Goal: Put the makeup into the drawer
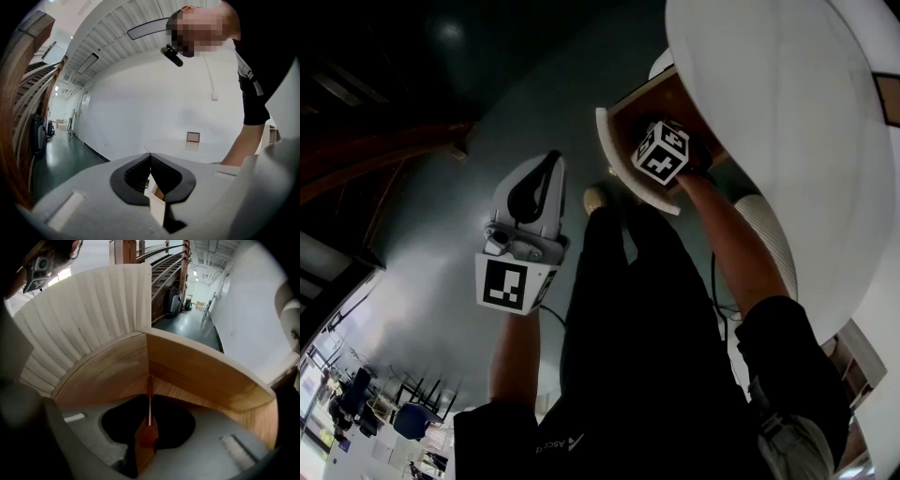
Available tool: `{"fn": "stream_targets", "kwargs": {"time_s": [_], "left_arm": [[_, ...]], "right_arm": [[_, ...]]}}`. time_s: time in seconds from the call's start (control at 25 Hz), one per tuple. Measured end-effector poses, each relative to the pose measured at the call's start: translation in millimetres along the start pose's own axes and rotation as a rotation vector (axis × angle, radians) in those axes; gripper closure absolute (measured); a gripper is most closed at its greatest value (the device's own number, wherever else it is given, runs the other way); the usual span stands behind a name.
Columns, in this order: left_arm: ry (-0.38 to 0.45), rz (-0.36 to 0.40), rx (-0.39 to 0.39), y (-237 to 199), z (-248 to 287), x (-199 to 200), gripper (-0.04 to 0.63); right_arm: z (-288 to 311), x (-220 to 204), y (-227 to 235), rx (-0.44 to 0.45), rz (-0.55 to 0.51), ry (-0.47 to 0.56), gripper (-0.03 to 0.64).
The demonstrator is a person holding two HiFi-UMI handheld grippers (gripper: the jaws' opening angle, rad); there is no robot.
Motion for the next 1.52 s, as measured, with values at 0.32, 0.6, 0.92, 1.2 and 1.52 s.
{"fn": "stream_targets", "kwargs": {"time_s": [0.32, 0.6, 0.92, 1.2, 1.52], "left_arm": [[-0.009, -0.003, -0.012, 0.8, 5.8, -1.6, 0.586], [0.016, 0.010, -0.047, 17.4, 11.5, 5.2, 0.586], [0.029, 0.038, -0.071, 29.1, 11.6, 23.5, 0.586], [0.068, 0.058, -0.095, 48.2, 7.2, 54.7, 0.586], [0.122, 0.074, -0.129, 74.5, -1.3, 99.5, 0.586]], "right_arm": [[-5.5, 0.8, 0.0, 0.004, 0.005, -0.010, 0.545], [-44.4, 13.7, -4.5, -0.052, 0.021, 0.084, 0.549], [-116.5, 49.6, -28.3, -0.117, 0.032, 0.262, 0.581], [-209.8, 80.5, -44.9, -0.194, 0.039, 0.484, 0.606], [-317.8, 107.4, -55.7, -0.262, 0.027, 0.770, 0.612]]}}
Point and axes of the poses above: the fingertips, and each gripper's own axes: z forward along the fingers, y to its right, x out of its top, the point moved 1 cm from there along -z, backward along the fingers, and after that the axes turned 6 degrees about x, right-handed, at the moved point
